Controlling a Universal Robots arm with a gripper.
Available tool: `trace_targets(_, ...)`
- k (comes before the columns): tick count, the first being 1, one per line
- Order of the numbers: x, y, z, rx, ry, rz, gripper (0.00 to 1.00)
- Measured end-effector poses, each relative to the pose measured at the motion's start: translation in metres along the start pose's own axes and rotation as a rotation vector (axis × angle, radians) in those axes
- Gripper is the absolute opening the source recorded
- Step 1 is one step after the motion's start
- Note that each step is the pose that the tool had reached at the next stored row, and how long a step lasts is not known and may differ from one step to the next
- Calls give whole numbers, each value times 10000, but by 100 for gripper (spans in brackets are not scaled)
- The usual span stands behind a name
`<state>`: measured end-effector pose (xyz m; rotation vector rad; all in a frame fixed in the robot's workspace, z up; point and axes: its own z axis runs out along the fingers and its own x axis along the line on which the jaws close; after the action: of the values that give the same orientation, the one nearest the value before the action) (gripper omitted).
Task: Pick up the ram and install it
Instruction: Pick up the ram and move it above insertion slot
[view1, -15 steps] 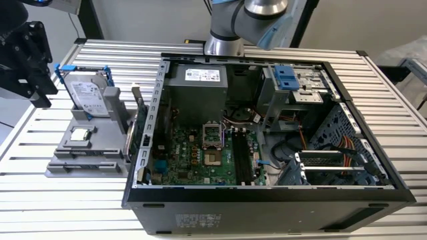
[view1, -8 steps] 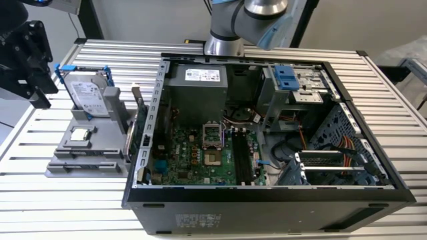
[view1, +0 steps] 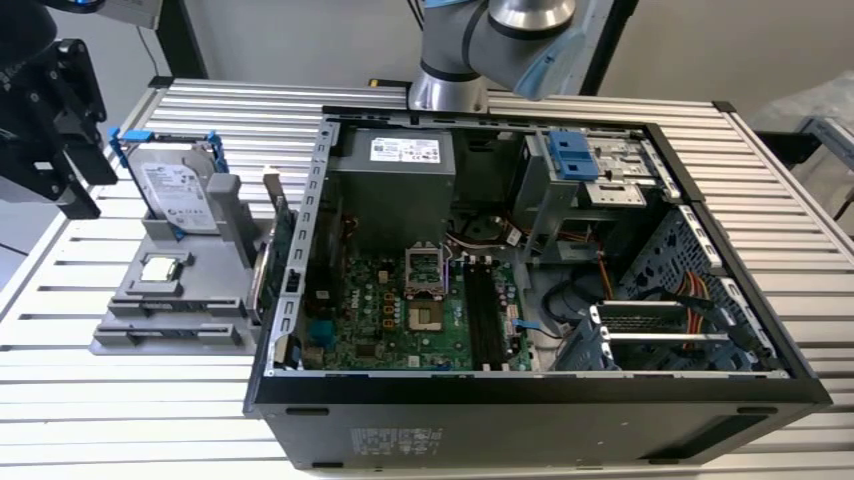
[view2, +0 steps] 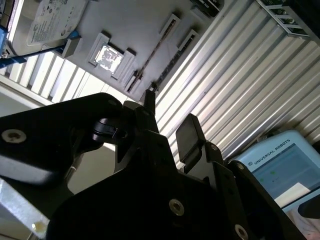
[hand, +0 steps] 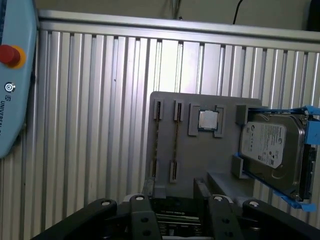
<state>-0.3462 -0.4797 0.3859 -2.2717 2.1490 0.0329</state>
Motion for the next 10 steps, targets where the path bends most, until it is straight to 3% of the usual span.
trace_targets(10, 1, 0, 37, 0, 0, 0, 100)
